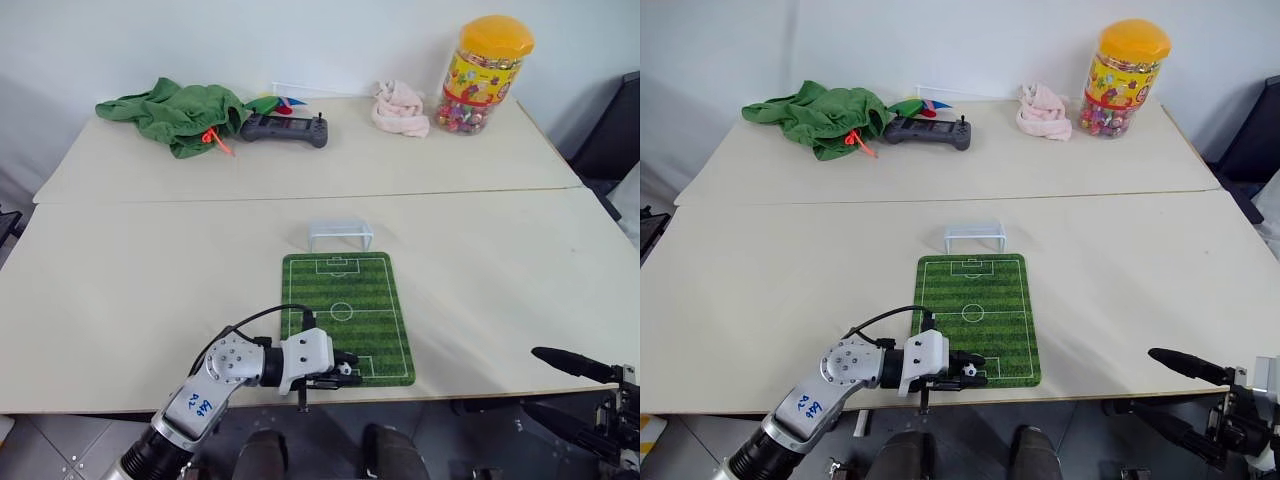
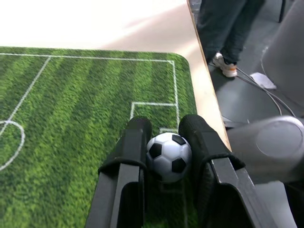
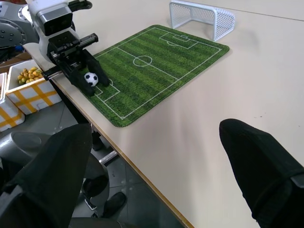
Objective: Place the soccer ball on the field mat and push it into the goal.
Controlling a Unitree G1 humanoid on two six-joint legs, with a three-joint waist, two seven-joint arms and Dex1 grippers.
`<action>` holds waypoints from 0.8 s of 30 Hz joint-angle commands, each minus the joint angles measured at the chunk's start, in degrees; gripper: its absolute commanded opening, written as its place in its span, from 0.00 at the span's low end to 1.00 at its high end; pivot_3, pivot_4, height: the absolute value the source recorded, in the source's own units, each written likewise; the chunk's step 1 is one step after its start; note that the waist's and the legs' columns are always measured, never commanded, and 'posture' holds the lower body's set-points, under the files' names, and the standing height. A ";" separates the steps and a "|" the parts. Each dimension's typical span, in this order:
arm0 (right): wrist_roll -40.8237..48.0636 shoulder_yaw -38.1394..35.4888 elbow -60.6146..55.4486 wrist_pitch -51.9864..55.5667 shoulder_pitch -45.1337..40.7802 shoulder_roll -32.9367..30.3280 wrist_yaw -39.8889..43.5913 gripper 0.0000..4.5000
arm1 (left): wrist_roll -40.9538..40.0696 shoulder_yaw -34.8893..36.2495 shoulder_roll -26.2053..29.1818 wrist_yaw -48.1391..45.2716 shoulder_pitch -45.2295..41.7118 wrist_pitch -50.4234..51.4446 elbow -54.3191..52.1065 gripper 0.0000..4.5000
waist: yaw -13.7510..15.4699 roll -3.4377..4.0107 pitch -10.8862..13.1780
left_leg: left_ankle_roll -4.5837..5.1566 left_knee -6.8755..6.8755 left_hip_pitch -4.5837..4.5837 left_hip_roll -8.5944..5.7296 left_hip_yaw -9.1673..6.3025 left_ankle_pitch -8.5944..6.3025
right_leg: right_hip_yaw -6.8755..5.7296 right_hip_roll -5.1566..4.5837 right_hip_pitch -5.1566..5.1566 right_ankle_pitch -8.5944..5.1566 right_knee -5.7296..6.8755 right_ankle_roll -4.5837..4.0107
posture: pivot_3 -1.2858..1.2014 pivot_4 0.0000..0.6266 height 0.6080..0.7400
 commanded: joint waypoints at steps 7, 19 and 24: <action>-0.08 -2.59 0.63 -0.23 -0.08 -1.67 -0.18 1.00 | 0.88 -0.52 -0.65 -0.06 -0.49 -0.99 0.13 0.19 | 0.03 0.00 0.00 | 0.00 0.00 0.00 0.00 0.00 0.00 | 0.00 0.00 0.00 0.00 0.00 0.00 | 0.52 0.24 1.00; -1.63 -1.56 2.22 0.05 -2.34 -2.51 -1.04 1.00 | 1.31 -0.15 -1.40 0.58 -0.50 -1.06 0.49 0.55 | 0.01 0.00 0.00 | 0.00 0.02 0.00 0.00 0.00 0.00 | 0.00 0.00 0.01 0.00 0.00 0.01 | 0.52 0.24 1.00; -2.16 -1.30 2.77 0.06 -3.06 -2.79 -1.18 1.00 | 1.45 -0.01 -1.80 0.93 -0.65 -1.21 0.78 0.91 | 0.01 0.00 0.00 | 0.00 0.03 0.00 0.00 0.00 0.00 | 0.00 0.00 0.01 0.01 0.02 0.01 | 0.52 0.24 1.00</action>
